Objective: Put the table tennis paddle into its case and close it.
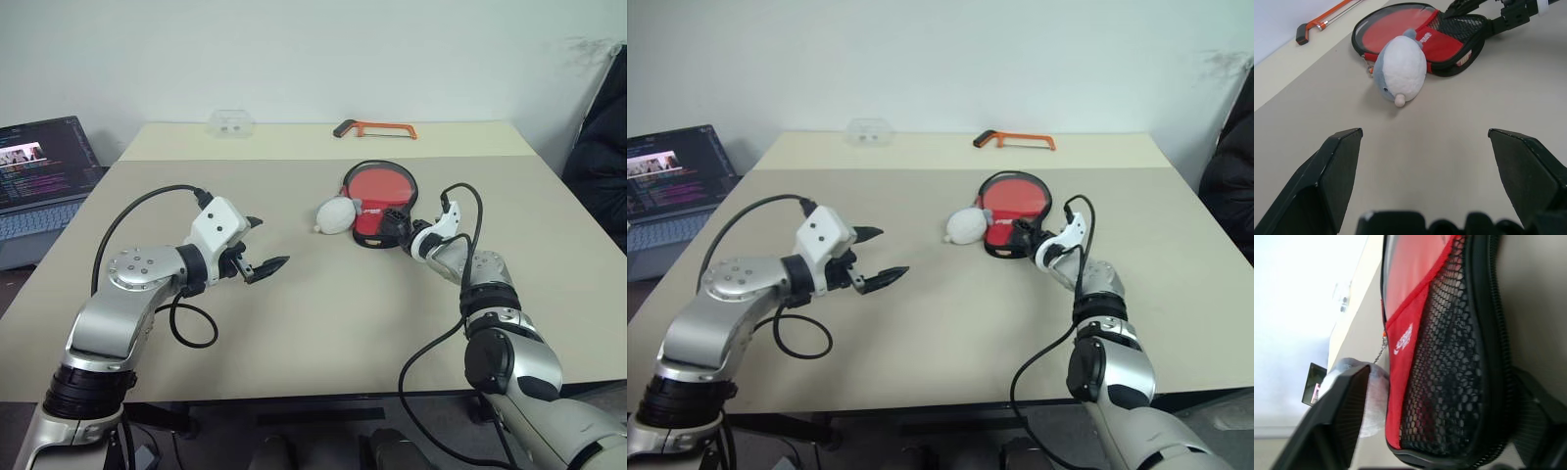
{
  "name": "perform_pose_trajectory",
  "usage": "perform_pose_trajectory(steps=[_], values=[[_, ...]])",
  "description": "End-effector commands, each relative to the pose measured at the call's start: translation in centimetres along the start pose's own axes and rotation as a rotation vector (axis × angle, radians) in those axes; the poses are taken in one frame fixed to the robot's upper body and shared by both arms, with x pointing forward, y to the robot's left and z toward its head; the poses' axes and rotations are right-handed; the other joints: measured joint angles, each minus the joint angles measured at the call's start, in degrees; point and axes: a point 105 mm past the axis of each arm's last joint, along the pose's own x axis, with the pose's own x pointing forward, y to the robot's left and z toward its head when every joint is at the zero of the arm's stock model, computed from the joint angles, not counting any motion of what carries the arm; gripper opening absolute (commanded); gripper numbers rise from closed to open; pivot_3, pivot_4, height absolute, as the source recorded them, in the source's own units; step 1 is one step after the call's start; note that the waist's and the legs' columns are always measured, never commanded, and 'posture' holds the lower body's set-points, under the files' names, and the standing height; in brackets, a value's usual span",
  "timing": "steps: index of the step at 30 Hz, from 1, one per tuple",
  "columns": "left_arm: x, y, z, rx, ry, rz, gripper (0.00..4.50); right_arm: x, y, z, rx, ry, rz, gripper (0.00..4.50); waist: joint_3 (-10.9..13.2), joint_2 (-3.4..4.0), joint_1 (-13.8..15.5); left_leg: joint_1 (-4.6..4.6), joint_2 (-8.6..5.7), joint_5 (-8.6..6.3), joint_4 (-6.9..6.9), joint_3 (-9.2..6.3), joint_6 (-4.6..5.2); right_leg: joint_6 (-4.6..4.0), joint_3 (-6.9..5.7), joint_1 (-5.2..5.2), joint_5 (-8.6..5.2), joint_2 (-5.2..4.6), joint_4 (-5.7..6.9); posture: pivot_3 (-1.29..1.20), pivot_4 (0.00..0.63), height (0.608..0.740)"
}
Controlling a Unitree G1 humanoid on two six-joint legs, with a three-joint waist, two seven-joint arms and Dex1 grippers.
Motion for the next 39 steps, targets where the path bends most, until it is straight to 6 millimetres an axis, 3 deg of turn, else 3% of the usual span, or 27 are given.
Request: perform_pose_trajectory(steps=[1,9,15,20,30,39], values=[[-0.2,0.3,1.3,0.049,-0.028,0.020,4.50,0.2,1.1,-0.3,-0.006,0.011,0.040,2.80,0.0,0.00,0.0,-0.01,0.00,0.00,-0.01,0.00,0.00,0.00,0.00,0.00,0.00,0.00,0.00,0.00,0.150,0.740],[-0.2,0.3,1.4,0.051,-0.026,0.023,4.50,0.3,0.7,-0.6,-0.010,0.019,0.007,0.02,0.0,-0.03,0.4,-0.10,-0.01,0.00,0.01,-0.03,0.00,-0.01,-0.07,0.00,0.00,-0.03,-0.05,0.00,0.150,0.740],[-0.3,0.3,1.3,0.051,-0.023,0.025,4.50,0.2,0.7,-1.4,-0.034,0.074,0.003,0.01,0.0,-0.03,0.5,-0.09,-0.01,0.00,0.03,-0.03,0.00,0.00,-0.07,0.00,-0.01,-0.03,-0.04,0.00,0.150,0.740],[-0.6,0.3,1.2,0.053,-0.014,0.023,4.50,-1.0,0.9,-4.3,-0.101,0.250,0.035,0.01,0.0,-0.03,0.7,-0.13,-0.01,0.00,-0.05,-0.05,-0.01,-0.07,-0.10,-0.04,-0.04,-0.03,-0.05,0.00,0.150,0.740],[-1.4,0.7,0.7,0.068,0.022,0.008,4.50,-8.6,1.0,-10.9,-0.241,0.630,0.184,0.01,0.0,-0.06,1.5,-0.14,0.02,-0.01,-0.46,-0.12,-0.01,-0.30,-0.24,-0.15,-0.26,-0.01,-0.10,0.00,0.150,0.740],[-2.0,0.9,0.5,0.082,0.046,-0.011,4.50,-13.4,0.8,-14.3,-0.277,0.757,0.258,0.01,-0.1,-0.17,1.5,-0.11,0.02,-0.01,-0.53,-0.15,-0.01,-0.27,-0.28,-0.15,-0.38,-0.01,-0.10,0.00,0.150,0.740]])
